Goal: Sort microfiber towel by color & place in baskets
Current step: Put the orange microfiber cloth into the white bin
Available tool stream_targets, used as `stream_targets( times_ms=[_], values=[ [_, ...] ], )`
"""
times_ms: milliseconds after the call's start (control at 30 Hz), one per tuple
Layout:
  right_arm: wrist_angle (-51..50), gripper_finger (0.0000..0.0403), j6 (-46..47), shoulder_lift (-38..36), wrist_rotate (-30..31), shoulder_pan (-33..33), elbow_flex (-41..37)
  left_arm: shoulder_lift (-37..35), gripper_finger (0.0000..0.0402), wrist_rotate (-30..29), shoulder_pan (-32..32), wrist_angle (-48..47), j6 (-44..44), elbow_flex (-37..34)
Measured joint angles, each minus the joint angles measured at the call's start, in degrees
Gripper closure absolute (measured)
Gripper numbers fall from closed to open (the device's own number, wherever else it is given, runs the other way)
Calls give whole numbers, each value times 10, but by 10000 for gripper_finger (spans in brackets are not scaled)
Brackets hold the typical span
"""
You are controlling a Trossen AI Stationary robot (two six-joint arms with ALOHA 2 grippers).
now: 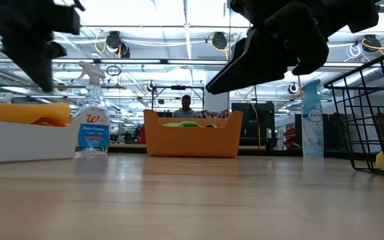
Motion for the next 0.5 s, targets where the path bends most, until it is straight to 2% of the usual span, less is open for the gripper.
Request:
stream_targets(
  times_ms=[67, 200, 500],
  values=[
    [6, 195, -6, 0, 0, 0, 0, 11, 389, -18, 20, 1, 10, -14],
    [4, 195, -7, 0, 0, 0, 0, 40, 396, -20, 67, -20, -6, -48],
    [3, 195, -11, 0, 0, 0, 0, 124, 398, 21, 143, 69, -55, -102]
  ],
)
